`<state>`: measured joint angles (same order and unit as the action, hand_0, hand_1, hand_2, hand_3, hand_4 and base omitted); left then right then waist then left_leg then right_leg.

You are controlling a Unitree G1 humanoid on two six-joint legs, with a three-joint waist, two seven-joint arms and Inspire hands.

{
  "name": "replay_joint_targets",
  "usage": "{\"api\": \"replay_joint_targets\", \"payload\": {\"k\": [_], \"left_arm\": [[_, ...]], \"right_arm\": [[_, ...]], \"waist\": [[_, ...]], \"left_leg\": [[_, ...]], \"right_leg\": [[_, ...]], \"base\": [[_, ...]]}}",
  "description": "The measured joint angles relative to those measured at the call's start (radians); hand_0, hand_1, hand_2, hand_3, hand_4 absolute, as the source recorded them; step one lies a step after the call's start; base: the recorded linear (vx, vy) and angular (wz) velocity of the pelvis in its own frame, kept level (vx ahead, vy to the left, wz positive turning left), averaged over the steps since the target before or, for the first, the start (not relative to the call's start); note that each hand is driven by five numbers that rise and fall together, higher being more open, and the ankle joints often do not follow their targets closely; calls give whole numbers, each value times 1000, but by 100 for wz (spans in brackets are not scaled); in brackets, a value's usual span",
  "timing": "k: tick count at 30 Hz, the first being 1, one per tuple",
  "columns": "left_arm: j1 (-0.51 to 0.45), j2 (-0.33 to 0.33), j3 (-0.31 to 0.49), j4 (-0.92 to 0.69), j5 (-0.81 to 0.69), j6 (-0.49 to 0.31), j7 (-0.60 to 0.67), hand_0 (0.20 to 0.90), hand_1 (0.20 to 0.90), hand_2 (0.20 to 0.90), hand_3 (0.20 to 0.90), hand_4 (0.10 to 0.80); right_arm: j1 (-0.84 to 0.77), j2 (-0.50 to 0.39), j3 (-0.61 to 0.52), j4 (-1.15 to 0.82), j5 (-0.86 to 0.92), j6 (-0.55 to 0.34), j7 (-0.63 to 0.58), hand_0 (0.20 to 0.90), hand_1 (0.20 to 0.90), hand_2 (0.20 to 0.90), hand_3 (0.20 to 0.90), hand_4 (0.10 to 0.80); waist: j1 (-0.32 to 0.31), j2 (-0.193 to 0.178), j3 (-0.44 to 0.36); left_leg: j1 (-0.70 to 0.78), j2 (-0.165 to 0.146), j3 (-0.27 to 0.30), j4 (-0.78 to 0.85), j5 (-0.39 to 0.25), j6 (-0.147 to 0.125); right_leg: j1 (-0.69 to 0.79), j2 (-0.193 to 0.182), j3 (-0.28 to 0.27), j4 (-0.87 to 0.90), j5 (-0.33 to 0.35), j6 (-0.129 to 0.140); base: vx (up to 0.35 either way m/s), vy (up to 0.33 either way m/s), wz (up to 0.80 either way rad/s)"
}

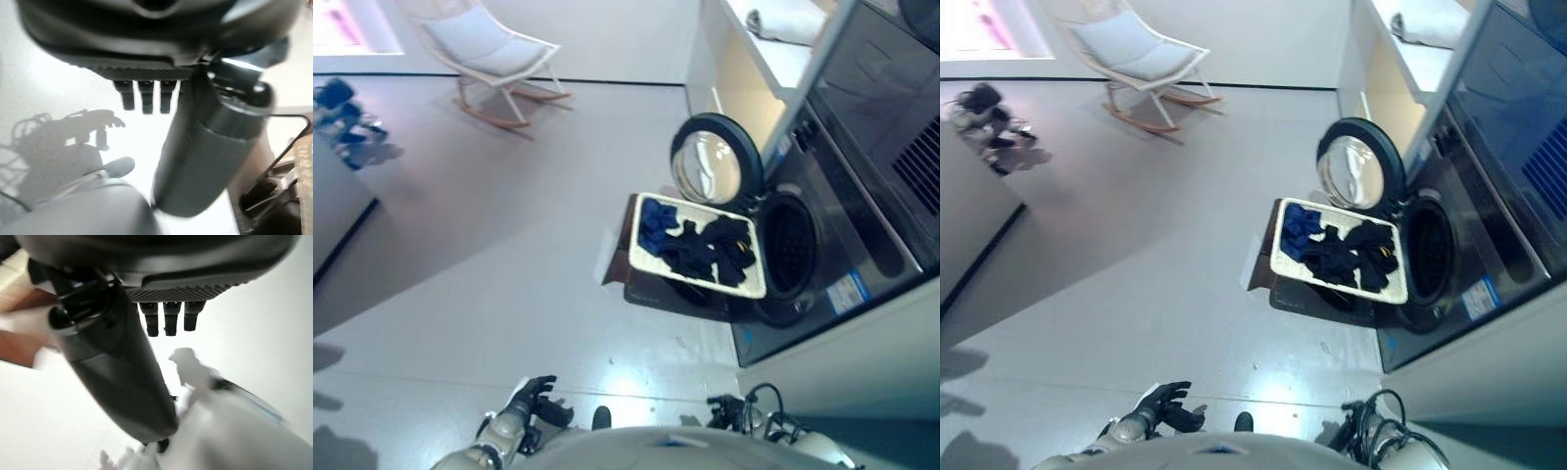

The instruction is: Pick up the clothes and place them into the washing machine

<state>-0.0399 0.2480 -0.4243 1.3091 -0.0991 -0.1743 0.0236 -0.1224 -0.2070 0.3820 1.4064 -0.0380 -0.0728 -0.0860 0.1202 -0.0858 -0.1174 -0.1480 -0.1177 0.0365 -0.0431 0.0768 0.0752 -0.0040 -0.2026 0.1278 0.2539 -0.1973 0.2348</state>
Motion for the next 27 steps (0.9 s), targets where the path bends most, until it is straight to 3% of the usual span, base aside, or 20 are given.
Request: {"api": "replay_joint_targets", "payload": {"k": [10,12,14,15,16,17,20,21,22,24,27], "left_arm": [[-13,10,6,6,3,8,-9,900,900,900,900,800],[-22,3,5,12,1,17,-9,900,900,900,900,800],[-38,-2,-6,8,1,18,-9,900,900,900,900,800],[-46,3,-14,7,1,19,-9,900,900,900,900,800],[-51,4,-14,8,1,20,-2,900,900,900,900,800],[-52,3,-13,8,1,22,2,900,900,900,900,800],[-67,-4,-11,15,2,26,12,900,900,900,900,800],[-70,-10,-9,23,3,24,12,900,900,900,900,800],[-70,-12,-6,29,4,23,10,900,900,900,900,800],[-67,-22,-12,41,5,24,13,900,900,900,900,800],[-42,-32,-12,40,20,18,13,900,900,900,900,800]], "right_arm": [[45,-11,-23,30,0,9,3,900,900,900,900,800],[45,-17,-44,30,9,9,1,900,900,900,900,800],[14,-41,-67,11,45,-5,-17,900,900,900,900,800],[8,-45,-67,-4,47,-5,-19,900,900,900,900,800],[-10,-47,-68,-4,48,-7,-21,900,900,900,900,800],[-10,-52,-73,-13,53,-14,-27,900,900,900,900,800],[-6,-68,-99,-20,56,-16,-37,900,900,900,900,800],[14,-65,-105,-18,55,-11,-36,900,900,900,900,800],[30,-60,-106,-13,54,-3,-36,900,900,900,900,800],[65,-50,-106,1,46,14,-28,900,900,900,900,800],[126,-42,-123,7,46,28,-15,900,900,900,900,800]], "waist": [[-17,-24,10],[-31,-9,32],[-79,47,89],[-94,52,111],[-93,59,140],[-98,79,157],[-140,87,180],[-152,89,185],[-158,87,196],[-176,84,196],[-208,90,185]], "left_leg": [[-2,-17,-3,2,-13,2],[-7,-15,-25,22,-20,13],[21,10,-61,15,-13,30],[47,13,-79,4,-11,40],[73,21,-87,2,-8,52],[81,25,-93,6,-11,54],[111,23,-112,5,-26,60],[127,18,-125,-7,-36,44],[158,9,-134,-19,-40,40],[188,0,-140,-33,-62,34],[246,-2,-211,-45,-99,18]], "right_leg": [[0,-6,5,11,2,1],[-85,19,40,190,7,3],[-194,67,51,441,86,7],[-240,72,36,517,80,-7],[-280,76,-11,540,45,-69],[-298,72,-71,489,30,-96],[-348,77,-146,172,43,-103],[-323,77,-186,-24,76,-100],[-326,71,-189,-111,119,-112],[-325,75,-167,-217,193,-104],[-304,75,-150,-186,250,-143]], "base": [[10,34,-1],[90,169,13],[285,171,30],[403,48,3],[394,-20,-11],[425,-84,-10],[485,-142,25],[423,-117,34],[445,-123,38],[469,-184,45],[385,-234,66]]}}
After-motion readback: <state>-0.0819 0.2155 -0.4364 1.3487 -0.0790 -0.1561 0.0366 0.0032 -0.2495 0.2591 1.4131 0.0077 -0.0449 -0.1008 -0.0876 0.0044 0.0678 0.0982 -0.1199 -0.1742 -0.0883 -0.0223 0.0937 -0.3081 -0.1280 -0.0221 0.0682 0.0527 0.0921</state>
